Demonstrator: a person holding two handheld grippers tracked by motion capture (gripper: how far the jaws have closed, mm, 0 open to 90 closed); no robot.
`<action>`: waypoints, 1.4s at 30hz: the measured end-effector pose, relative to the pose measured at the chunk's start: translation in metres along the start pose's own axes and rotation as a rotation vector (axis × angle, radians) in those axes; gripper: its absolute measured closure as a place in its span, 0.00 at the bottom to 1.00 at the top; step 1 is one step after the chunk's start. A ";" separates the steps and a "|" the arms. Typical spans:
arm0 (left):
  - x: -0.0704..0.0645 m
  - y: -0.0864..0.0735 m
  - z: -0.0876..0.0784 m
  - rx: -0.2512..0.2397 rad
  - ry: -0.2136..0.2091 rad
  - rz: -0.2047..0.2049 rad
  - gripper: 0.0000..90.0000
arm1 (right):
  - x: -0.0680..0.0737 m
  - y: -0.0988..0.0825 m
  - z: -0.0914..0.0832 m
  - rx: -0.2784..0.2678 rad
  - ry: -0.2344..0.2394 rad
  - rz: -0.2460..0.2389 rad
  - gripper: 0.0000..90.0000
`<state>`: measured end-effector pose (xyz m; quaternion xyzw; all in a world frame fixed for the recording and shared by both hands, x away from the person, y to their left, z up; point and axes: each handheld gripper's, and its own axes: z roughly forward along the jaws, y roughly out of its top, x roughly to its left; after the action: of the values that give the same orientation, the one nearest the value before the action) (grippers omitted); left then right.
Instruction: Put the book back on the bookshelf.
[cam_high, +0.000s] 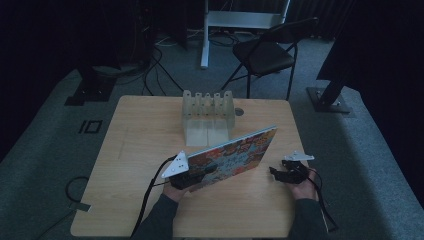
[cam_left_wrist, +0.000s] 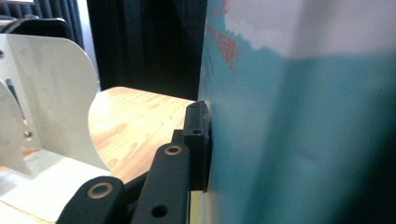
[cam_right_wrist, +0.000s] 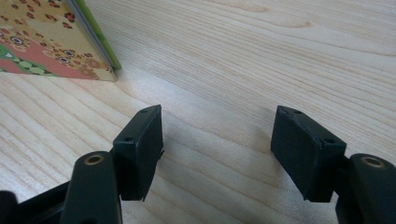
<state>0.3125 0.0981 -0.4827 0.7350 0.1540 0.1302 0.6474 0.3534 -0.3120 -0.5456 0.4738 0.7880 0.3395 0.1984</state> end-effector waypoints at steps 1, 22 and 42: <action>0.000 0.000 0.000 0.000 0.003 0.003 0.87 | 0.000 0.000 0.000 -0.001 0.001 -0.001 0.35; -0.010 0.001 0.001 0.002 0.055 0.026 0.90 | 0.002 -0.004 0.001 -0.031 0.006 -0.004 0.32; -0.013 0.012 0.003 0.014 0.065 0.020 0.90 | 0.002 -0.005 0.000 -0.030 0.001 0.000 0.32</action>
<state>0.3025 0.0893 -0.4709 0.7364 0.1684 0.1592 0.6356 0.3498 -0.3112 -0.5492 0.4706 0.7829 0.3516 0.2048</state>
